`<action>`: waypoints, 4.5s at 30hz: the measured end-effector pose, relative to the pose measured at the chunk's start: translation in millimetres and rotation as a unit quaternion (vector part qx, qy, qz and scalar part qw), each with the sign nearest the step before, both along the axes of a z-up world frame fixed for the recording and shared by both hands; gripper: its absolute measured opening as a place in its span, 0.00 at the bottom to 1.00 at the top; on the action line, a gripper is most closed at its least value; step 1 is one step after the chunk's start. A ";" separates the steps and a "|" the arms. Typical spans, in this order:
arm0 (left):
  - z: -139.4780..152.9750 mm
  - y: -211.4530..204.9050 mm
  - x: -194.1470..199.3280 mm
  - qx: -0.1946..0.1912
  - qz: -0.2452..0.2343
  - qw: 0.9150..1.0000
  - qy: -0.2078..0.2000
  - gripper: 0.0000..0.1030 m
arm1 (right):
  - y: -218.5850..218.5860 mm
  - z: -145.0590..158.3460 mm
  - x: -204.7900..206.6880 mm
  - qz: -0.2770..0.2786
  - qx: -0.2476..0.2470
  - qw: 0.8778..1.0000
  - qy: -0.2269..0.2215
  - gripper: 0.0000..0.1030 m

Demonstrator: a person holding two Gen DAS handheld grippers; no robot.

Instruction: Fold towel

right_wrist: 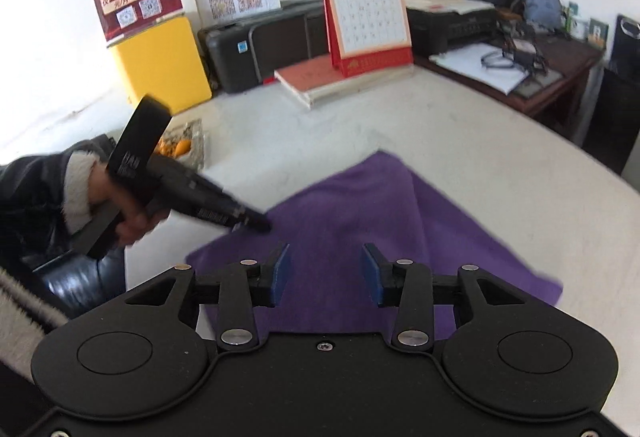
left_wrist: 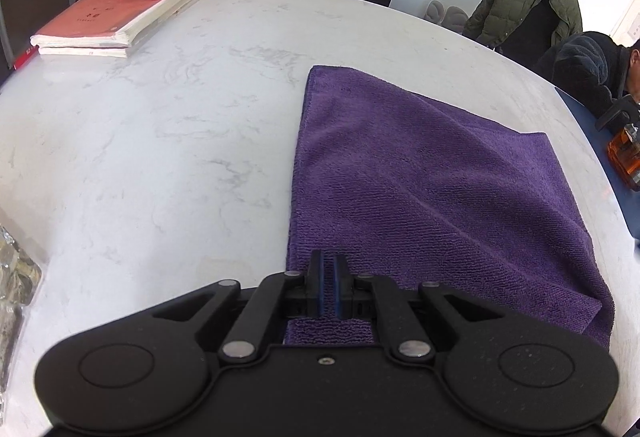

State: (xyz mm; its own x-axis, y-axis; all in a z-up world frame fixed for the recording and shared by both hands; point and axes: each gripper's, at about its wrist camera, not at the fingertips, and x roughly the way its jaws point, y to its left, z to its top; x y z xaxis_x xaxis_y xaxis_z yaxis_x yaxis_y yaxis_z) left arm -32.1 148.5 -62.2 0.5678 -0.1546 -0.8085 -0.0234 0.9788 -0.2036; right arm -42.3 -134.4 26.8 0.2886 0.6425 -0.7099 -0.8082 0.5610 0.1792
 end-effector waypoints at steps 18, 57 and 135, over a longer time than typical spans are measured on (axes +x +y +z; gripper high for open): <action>0.4 -4.7 0.9 0.023 -0.028 0.999 0.002 0.05 | 5.2 -72.2 -42.5 -0.052 -0.154 0.987 0.000 0.36; 2.2 -12.3 6.3 0.047 -0.031 0.998 0.015 0.05 | -61.8 -61.0 -71.8 0.046 -0.199 0.978 -0.047 0.03; 4.9 -8.3 9.4 0.035 -0.098 0.994 0.034 0.12 | 0.3 -68.9 -47.7 0.189 -0.196 0.962 0.007 0.07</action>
State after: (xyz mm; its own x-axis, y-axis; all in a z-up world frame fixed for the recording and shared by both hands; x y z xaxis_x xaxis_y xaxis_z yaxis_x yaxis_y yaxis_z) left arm -22.8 140.3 -57.3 0.4765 -0.1987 -0.8564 0.1579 0.9776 -0.1390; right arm -90.0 -134.1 -42.1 0.0765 0.3810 -0.9214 -0.9668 0.2543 0.0248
